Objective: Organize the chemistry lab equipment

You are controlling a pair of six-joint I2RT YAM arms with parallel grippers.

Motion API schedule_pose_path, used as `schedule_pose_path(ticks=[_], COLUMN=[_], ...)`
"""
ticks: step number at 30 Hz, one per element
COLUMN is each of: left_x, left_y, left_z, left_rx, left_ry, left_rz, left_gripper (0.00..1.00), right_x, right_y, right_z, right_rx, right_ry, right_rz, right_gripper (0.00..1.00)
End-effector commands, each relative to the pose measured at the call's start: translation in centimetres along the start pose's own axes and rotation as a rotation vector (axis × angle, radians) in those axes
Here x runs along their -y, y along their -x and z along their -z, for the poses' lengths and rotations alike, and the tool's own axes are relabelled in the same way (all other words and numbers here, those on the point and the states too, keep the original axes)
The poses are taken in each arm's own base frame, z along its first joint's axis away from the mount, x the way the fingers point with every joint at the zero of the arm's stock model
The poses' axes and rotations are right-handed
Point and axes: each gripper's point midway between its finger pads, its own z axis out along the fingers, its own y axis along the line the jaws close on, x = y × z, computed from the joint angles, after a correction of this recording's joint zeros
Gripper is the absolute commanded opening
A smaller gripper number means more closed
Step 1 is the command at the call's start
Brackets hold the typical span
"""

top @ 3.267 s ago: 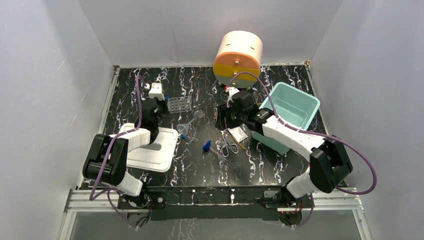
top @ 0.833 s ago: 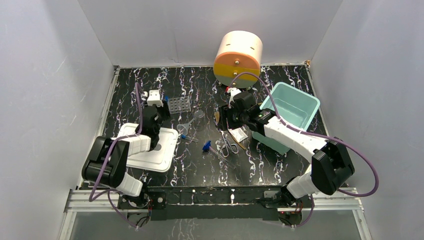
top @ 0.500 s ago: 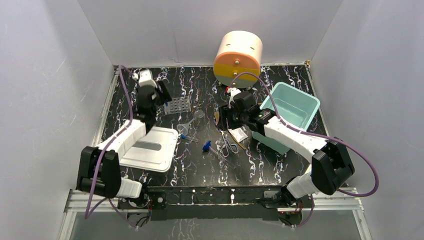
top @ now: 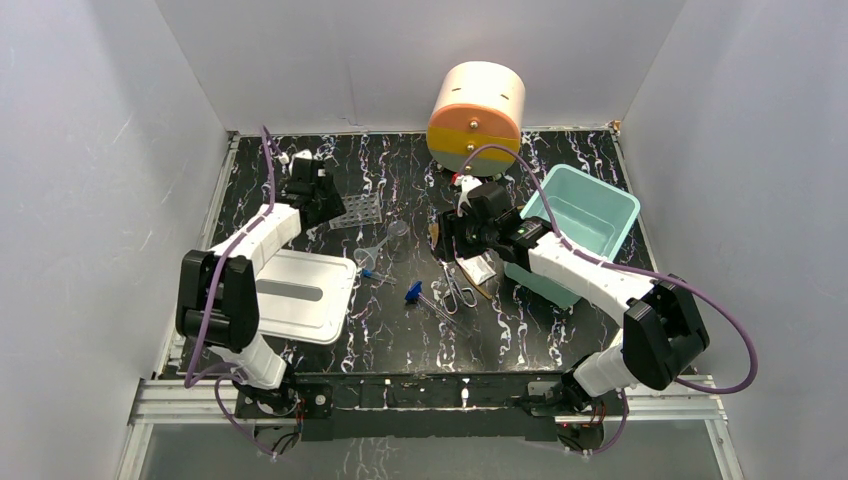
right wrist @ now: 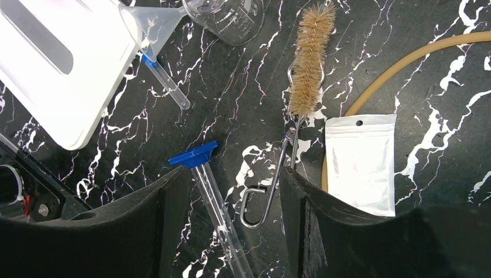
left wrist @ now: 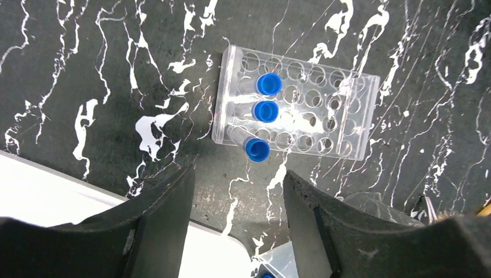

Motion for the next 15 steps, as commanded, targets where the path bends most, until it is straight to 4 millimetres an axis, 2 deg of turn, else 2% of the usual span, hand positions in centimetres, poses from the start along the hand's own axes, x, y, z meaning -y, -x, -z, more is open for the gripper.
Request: schedule_pose_path(ticks=[1,4,8,15], left_x=[0.2,0.4,0.2,-0.4], left_y=[1.1,2.2,3.7,3.9], left_z=[1.1,2.1,4.3,7.9], left_rx=[0.003,0.047,0.123,0.159], left_ry=[-0.005,-0.017,-0.032,-0.057], left_rz=[0.017,0.030,0.042,0.085], left_gripper=[0.55,0.55,0.57,0.62], right_x=[-1.1,-1.3,-2.7,-6.4], right_y=[2.2,2.1,2.2,1.2], right_z=[1.3,1.3,0.8,-2.6], right_rx=[0.072,0.064,0.046,-0.035], right_ry=[0.040,0.055,0.074,0.067], right_rz=[0.019,0.059,0.129,0.250], right_gripper=[0.66,0.66,0.66,0.67])
